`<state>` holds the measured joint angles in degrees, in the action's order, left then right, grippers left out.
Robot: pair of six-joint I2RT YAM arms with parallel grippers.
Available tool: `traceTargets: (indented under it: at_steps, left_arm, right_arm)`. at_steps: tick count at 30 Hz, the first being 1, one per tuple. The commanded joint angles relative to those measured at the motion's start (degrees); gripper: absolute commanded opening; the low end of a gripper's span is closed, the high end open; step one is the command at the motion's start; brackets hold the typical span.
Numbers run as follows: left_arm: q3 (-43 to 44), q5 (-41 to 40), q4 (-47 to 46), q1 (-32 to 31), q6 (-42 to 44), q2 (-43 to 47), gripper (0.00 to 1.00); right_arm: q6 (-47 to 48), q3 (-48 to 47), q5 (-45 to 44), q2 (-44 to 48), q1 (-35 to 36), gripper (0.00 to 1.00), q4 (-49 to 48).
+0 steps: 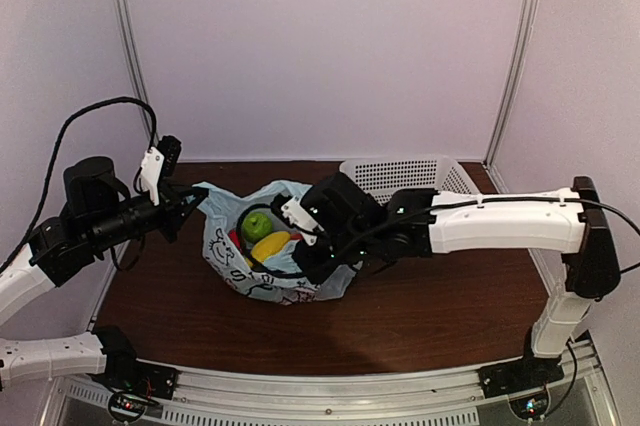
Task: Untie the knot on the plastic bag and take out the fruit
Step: Adjust the bag opening on the takeout bag.
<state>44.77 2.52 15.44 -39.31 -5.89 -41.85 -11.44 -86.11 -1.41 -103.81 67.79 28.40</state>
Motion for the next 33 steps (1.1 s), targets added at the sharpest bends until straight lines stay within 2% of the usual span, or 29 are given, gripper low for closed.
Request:
traceTargets:
  at_steps: [1, 4, 11, 15, 18, 22, 27, 33]
  left_arm:
    - [-0.27, -0.34, -2.43, 0.29, 0.35, 0.23, 0.00]
    - [-0.27, -0.24, -2.43, 0.29, 0.48, 0.10, 0.00]
    - [-0.45, -0.08, -2.26, 0.29, 0.35, -0.08, 0.00]
    - [-0.51, -0.59, -2.17, 0.29, 0.35, -0.16, 0.00]
    - [-0.56, -0.62, -2.09, 0.29, 0.35, -0.38, 0.00]
    - [-0.52, 0.37, -2.08, 0.29, 0.35, -1.40, 0.00]
    - [-0.47, 1.24, -2.08, 0.29, 0.35, -1.76, 0.00]
    - [-0.61, 2.49, -2.31, 0.29, 0.35, -1.40, 0.00]
  right_arm:
    - [-5.12, 7.79, -5.22, 10.88, 0.25, 0.00, -10.65]
    - [-7.32, 15.05, -7.72, 15.87, 0.43, 0.00, -15.86]
    - [-14.41, 28.92, -18.75, 26.14, 1.99, 0.00, -18.91]
    - [-24.51, 37.86, -25.88, 32.96, 2.98, 0.00, -21.29]
    - [-31.56, 43.94, -27.61, 35.94, 3.52, 0.00, -22.27]
    - [-37.77, 47.67, -27.70, 36.66, 3.82, 0.00, -21.04]
    - [-42.31, 47.75, -31.90, 38.73, 3.87, 0.00, -15.10]
    - [-38.20, 42.51, -37.59, 45.75, 3.84, 0.29, -4.32]
